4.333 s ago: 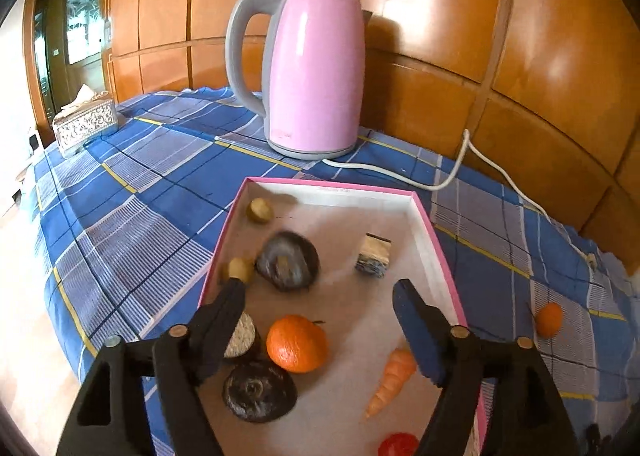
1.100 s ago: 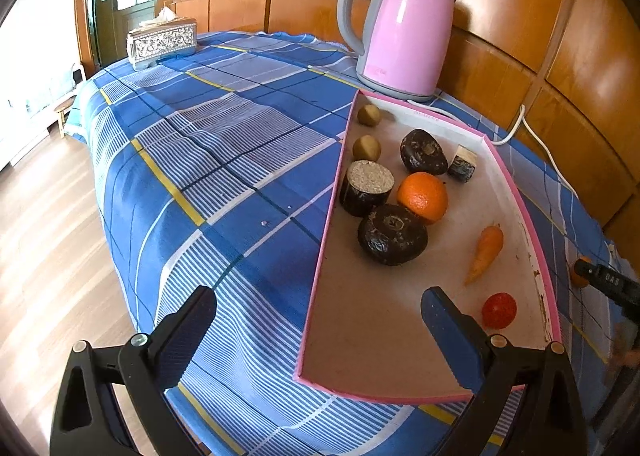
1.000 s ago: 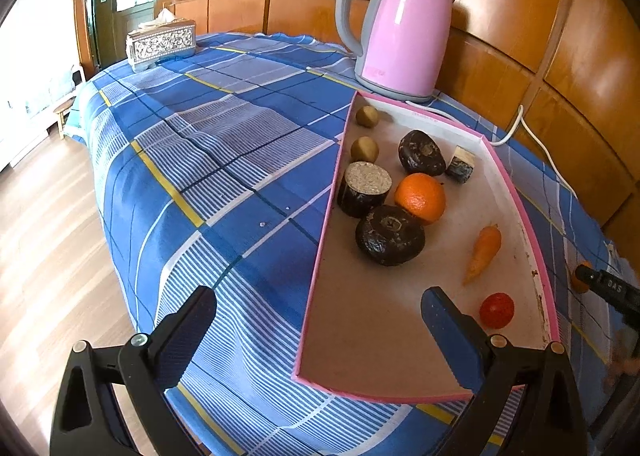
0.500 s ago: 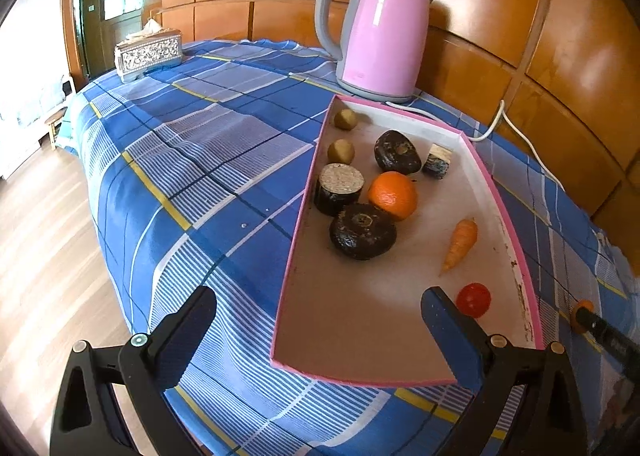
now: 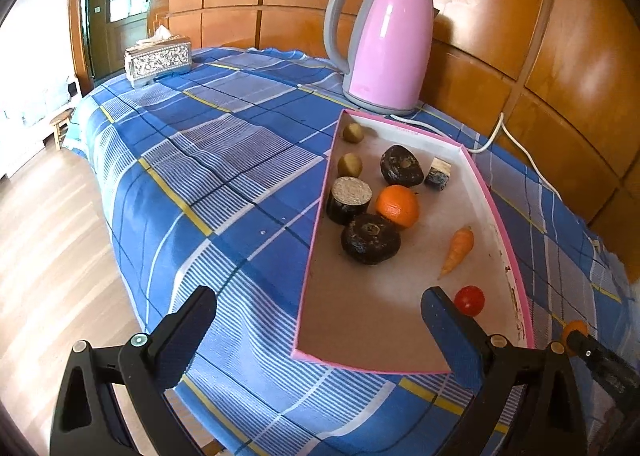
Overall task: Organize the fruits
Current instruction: 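Carry the orange mandarin into the tray and open the right tool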
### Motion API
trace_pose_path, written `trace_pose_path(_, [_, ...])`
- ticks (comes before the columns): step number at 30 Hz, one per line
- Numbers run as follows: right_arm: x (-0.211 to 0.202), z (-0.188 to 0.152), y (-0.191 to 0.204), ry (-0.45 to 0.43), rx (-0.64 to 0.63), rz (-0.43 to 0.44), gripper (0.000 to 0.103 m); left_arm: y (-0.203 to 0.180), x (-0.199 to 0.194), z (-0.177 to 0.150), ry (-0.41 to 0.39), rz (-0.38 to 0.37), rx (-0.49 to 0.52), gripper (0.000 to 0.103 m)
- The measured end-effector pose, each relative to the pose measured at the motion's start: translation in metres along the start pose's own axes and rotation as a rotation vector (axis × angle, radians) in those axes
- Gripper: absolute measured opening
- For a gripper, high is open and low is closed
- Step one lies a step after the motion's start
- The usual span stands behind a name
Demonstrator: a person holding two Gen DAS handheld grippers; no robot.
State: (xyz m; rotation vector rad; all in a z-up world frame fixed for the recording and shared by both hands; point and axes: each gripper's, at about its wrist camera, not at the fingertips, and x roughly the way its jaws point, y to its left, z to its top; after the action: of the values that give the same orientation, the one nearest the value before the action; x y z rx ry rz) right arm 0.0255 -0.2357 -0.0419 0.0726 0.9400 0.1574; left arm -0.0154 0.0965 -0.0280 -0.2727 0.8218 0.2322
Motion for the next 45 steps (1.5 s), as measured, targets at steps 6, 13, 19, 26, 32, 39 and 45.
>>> trace_pose_path(6, [-0.002, 0.008, 0.037, -0.009, -0.072, 0.082, 0.04, 0.01, -0.002, 0.002, 0.005, 0.013, -0.02, 0.103])
trace_pose_path(13, [-0.002, 0.024, 0.074, -0.017, -0.144, 0.15, 0.04, 0.024, 0.002, 0.006, 0.017, 0.031, -0.076, 0.103])
trace_pose_path(19, [0.008, 0.046, 0.1, -0.015, -0.166, 0.195, 0.04, 0.029, 0.002, 0.009, -0.008, 0.052, -0.082, 0.103])
trace_pose_path(26, [0.027, 0.068, 0.128, -0.022, -0.196, 0.203, 0.04, 0.035, 0.006, 0.011, -0.015, 0.072, -0.082, 0.103])
trace_pose_path(32, [0.054, 0.091, 0.149, -0.005, -0.227, 0.193, 0.04, 0.035, 0.012, 0.009, -0.002, 0.072, -0.074, 0.103])
trace_pose_path(39, [0.081, 0.094, 0.157, 0.042, -0.247, 0.152, 0.042, 0.035, 0.017, 0.007, 0.013, 0.075, -0.074, 0.103])
trace_pose_path(45, [0.074, 0.09, 0.154, 0.015, -0.255, 0.137, 0.042, 0.031, 0.014, 0.006, 0.009, 0.07, -0.062, 0.103])
